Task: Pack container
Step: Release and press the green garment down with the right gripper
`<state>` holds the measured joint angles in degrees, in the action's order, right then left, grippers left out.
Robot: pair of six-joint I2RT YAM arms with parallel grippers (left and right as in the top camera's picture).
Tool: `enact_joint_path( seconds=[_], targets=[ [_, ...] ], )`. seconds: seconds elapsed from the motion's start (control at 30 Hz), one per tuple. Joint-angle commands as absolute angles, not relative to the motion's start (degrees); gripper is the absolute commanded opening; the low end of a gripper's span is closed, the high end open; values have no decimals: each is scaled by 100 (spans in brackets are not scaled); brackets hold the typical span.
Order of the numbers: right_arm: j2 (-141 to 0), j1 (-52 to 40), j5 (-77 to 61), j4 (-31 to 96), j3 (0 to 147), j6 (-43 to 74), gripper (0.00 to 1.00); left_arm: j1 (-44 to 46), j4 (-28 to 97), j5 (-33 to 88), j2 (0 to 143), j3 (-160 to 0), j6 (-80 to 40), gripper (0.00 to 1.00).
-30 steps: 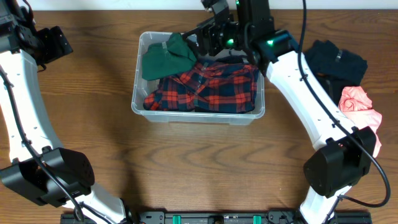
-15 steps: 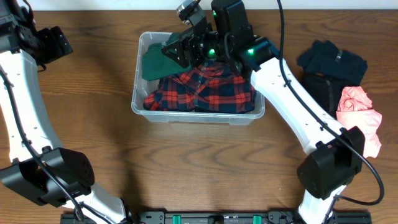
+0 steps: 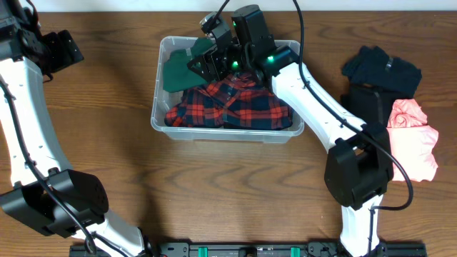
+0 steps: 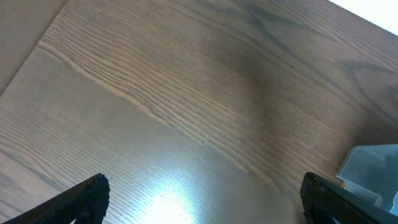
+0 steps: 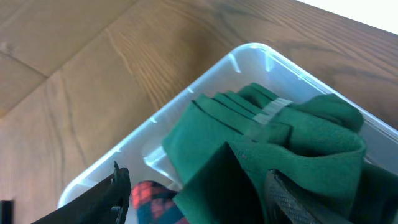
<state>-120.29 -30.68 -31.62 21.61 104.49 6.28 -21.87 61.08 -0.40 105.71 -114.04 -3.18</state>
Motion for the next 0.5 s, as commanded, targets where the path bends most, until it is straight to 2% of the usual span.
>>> enact_joint_path(
  seconds=[0.0,0.47],
  targets=[
    [-12195,-3055,-2840,2169,10499,552,66,-2191,6104,-51,10610,-11421,-370,98],
    [-12726,-3044,-1988,2567,10497,552,64,-2191,6104,-51,10610,-11421,-370,98]
  ],
)
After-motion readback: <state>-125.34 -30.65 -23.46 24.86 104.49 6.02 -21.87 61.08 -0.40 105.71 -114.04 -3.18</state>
